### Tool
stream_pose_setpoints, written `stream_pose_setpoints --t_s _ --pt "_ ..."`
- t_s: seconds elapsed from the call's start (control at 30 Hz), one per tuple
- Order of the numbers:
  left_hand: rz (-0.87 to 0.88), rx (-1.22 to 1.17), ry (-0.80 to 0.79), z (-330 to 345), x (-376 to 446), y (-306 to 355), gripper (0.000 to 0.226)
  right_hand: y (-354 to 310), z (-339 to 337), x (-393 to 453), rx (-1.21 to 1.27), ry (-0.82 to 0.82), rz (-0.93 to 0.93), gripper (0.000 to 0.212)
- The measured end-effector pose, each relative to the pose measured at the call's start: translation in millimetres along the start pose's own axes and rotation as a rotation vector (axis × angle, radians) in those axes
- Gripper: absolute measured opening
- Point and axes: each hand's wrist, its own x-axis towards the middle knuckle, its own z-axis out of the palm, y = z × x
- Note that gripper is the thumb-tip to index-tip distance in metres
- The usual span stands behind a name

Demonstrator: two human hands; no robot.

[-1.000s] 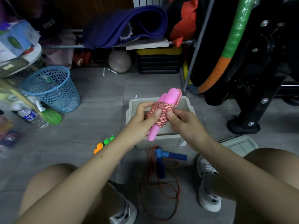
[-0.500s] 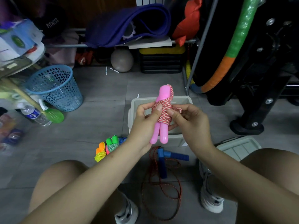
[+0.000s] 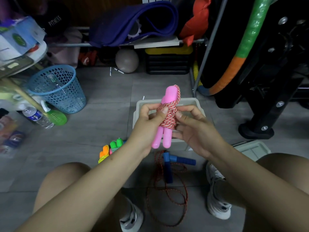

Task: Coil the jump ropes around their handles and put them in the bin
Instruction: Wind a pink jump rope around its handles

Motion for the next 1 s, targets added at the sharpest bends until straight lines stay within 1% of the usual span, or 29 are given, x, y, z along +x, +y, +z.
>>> stream_pose_setpoints --t_s 0.03,0.1,0.13,0.2,0.3,0.37,0.53,0.63,0.77,0.83,0.93,1.0 --pt "0.015 0.016 0.013 -1 1 2 0.014 -1 2 -1 0.012 -0.003 -0.009 0.014" --pt "0.084 0.075 0.061 -1 2 5 0.019 -2 4 -1 -0.026 0.049 -0.051 0.012" --pt "0.148 0.157 0.087 -1 3 5 0.021 -2 4 -1 -0.058 0.083 -0.073 0.012" --pt "0.3 0.317 0.115 -1 2 4 0.017 -3 4 2 -0.107 0.144 -0.111 0.008" --pt "0.532 0.463 0.099 -2 0 1 0.026 -8 4 3 -0.177 0.205 -0.154 0.006" --pt "0.626 0.57 0.088 -4 1 3 0.024 -9 5 1 -0.223 0.24 -0.17 0.008" --pt "0.655 0.688 0.057 -6 5 9 0.012 -13 6 -1 -0.265 0.266 -0.158 0.011" --pt "0.68 0.754 0.05 -6 6 12 0.013 -17 7 -1 -0.269 0.256 -0.143 0.011" --pt "0.668 0.835 0.055 -8 7 13 0.014 -15 10 -1 -0.298 0.247 -0.159 0.012" --pt "0.649 0.794 0.038 -9 5 12 0.016 -18 9 0 -0.31 0.239 -0.179 0.016" --pt "0.604 0.64 -0.058 -12 3 14 0.027 -27 5 2 -0.271 0.198 -0.155 0.017" --pt "0.643 0.687 -0.076 -13 4 15 0.023 -30 3 2 -0.269 0.169 -0.141 0.016"
